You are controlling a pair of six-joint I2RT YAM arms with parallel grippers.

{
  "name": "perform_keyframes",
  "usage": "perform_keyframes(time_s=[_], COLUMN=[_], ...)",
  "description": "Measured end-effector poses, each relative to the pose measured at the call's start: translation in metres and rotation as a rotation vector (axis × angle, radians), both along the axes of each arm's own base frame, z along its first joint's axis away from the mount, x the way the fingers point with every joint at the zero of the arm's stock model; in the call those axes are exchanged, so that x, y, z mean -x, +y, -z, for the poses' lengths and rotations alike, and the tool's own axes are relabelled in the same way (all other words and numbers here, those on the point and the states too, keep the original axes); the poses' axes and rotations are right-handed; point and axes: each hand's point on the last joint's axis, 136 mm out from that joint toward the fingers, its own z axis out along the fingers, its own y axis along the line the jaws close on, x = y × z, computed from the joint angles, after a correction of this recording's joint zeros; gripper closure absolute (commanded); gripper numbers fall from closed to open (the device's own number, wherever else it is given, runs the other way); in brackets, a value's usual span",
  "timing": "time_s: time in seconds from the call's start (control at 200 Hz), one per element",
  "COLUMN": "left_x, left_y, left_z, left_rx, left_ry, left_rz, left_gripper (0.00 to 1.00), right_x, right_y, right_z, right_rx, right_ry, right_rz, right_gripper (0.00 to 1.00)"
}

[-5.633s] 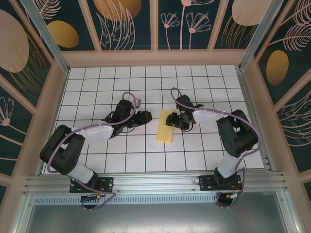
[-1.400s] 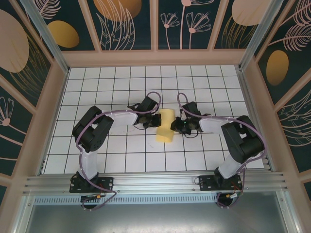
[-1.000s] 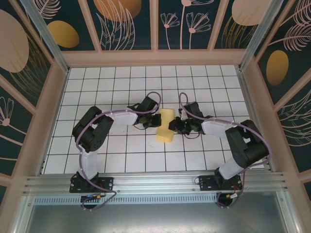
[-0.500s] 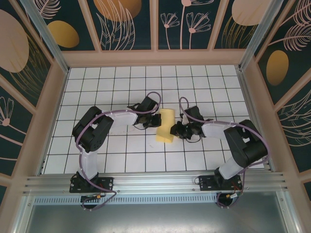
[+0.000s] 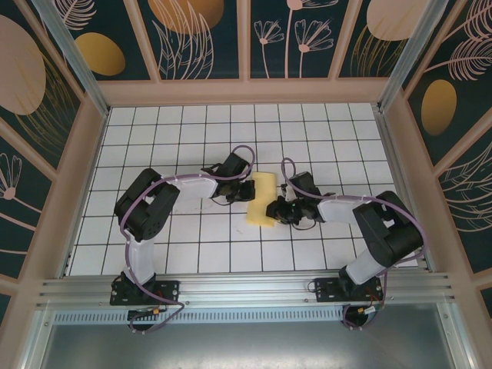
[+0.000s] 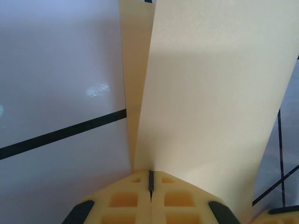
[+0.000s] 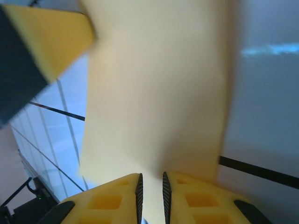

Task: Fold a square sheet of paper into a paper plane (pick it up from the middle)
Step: Fold the square sheet of paper in half at the center of the table.

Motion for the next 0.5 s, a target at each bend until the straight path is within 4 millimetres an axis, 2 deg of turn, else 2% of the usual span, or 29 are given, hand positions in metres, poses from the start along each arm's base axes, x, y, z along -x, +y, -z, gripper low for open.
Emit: perform_keyframes(time_s=[0.235,0.495], left_x=[0.000,0.000], left_y=[0.000,0.000], left_z=[0.000,0.000], left_rx=[0.000,0.000], left_ry=[-0.003,-0.003], left_rz=[0.003,0.003], left_gripper=[1.00,1.00], right_x=[0.001,0.002], right_y=[-0.001,0.002], right_z=[-0.003,-0.024], right_rx=[-0.012,-0.052], right_ry=[-0.009,-0.052], right_rz=[0.000,-0.008], right_gripper=[0.77,0.77])
